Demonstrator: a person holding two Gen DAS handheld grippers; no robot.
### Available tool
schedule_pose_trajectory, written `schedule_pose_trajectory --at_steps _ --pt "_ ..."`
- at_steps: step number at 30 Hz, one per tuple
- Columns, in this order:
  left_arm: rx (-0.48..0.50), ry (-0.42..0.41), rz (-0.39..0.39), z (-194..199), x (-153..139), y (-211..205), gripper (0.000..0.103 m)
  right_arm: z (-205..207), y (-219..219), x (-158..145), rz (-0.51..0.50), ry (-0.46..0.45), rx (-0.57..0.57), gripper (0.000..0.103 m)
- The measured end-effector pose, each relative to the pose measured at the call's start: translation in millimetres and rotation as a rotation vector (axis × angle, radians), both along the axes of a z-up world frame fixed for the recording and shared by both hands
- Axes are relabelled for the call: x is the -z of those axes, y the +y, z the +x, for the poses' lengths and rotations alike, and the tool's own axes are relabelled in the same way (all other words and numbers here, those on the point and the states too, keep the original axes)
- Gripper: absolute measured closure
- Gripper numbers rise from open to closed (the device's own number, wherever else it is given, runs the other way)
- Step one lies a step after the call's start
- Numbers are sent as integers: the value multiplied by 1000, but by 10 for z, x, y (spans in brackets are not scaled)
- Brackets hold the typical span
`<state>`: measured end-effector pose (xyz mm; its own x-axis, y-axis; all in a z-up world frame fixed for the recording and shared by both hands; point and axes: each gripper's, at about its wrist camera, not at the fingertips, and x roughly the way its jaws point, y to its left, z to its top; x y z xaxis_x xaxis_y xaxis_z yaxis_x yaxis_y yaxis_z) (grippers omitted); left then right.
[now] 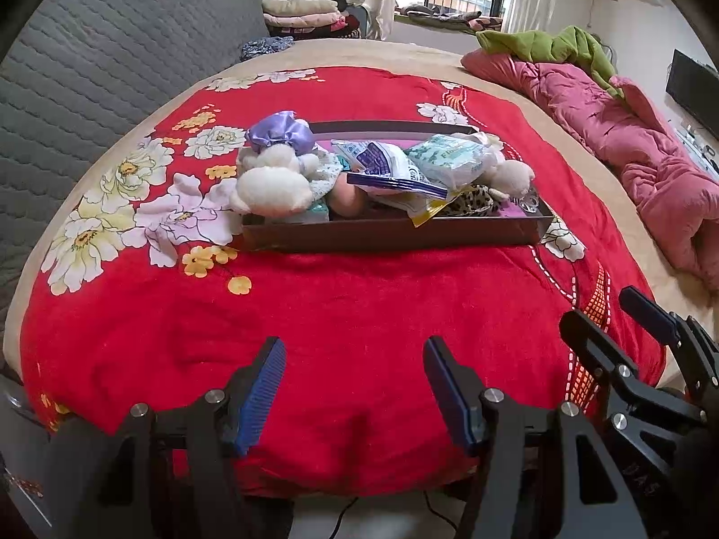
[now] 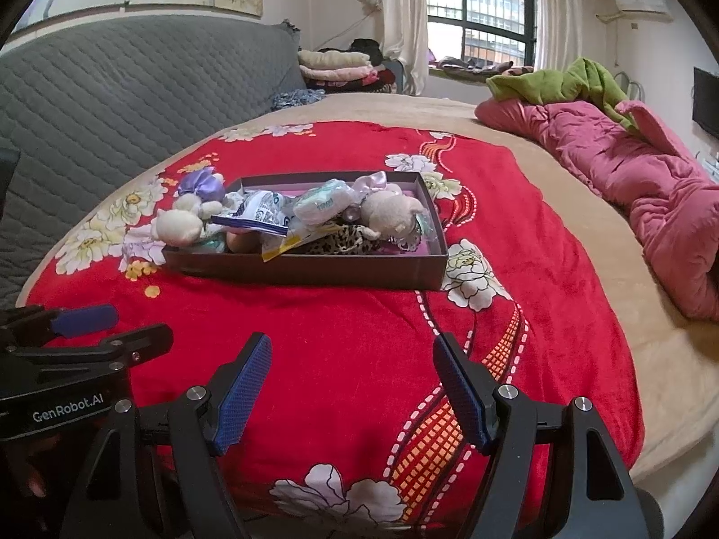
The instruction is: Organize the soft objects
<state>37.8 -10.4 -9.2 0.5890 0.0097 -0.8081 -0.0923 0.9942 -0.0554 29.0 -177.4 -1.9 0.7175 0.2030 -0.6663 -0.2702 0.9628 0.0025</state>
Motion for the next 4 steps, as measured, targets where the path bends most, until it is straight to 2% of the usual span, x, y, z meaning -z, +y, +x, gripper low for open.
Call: schedule_pose_trajectory --at_steps 4 --pt "6 -8 -2 5 -4 5 40 12 -3 19 0 6 0 28"
